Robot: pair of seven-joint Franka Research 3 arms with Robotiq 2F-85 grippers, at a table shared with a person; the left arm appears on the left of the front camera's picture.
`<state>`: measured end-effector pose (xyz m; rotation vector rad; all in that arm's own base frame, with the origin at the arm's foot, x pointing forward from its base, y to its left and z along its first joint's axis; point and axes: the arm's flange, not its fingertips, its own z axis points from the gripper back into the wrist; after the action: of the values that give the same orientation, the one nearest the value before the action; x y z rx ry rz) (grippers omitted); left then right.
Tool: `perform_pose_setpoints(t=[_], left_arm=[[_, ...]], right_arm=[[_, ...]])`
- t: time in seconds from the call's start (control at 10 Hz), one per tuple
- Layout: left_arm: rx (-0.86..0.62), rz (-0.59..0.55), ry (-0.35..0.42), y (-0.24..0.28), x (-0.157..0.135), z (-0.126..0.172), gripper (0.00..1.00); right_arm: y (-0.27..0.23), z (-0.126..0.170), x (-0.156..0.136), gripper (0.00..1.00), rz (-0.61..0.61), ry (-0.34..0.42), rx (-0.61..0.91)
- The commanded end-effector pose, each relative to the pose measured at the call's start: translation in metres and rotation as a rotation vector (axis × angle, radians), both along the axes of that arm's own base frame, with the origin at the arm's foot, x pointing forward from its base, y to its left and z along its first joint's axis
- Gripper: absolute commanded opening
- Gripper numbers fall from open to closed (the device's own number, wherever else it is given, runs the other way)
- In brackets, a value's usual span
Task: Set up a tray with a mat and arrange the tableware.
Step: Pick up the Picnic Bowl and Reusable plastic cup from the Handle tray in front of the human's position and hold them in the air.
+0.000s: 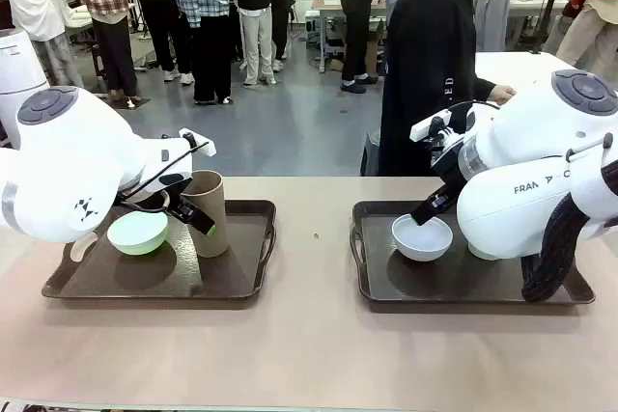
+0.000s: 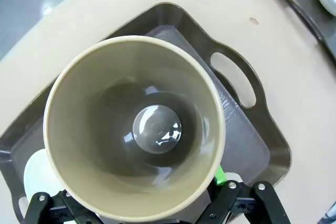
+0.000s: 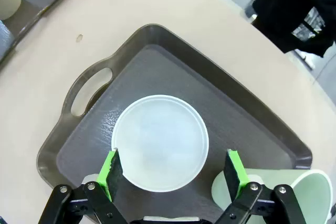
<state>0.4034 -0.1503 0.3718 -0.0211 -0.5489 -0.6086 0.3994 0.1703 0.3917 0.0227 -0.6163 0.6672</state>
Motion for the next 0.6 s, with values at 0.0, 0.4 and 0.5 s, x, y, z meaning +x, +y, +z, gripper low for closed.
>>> perform_pose_setpoints(t=[0.0,0.4,0.5], left_arm=[[0.0,0.0,0.0,-0.0001,-0.0001,0.0,1.0],[0.0,0.0,0.0,-0.0001,-0.0001,0.0,1.0],[0.0,0.0,0.0,-0.0001,-0.0001,0.0,1.0]], right_arm=[[0.0,0.0,0.0,1.0,0.0,0.0,0.0],[0.0,0.0,0.0,1.0,0.0,0.0,0.0],[0.0,0.0,0.0,1.0,0.0,0.0,0.0]])
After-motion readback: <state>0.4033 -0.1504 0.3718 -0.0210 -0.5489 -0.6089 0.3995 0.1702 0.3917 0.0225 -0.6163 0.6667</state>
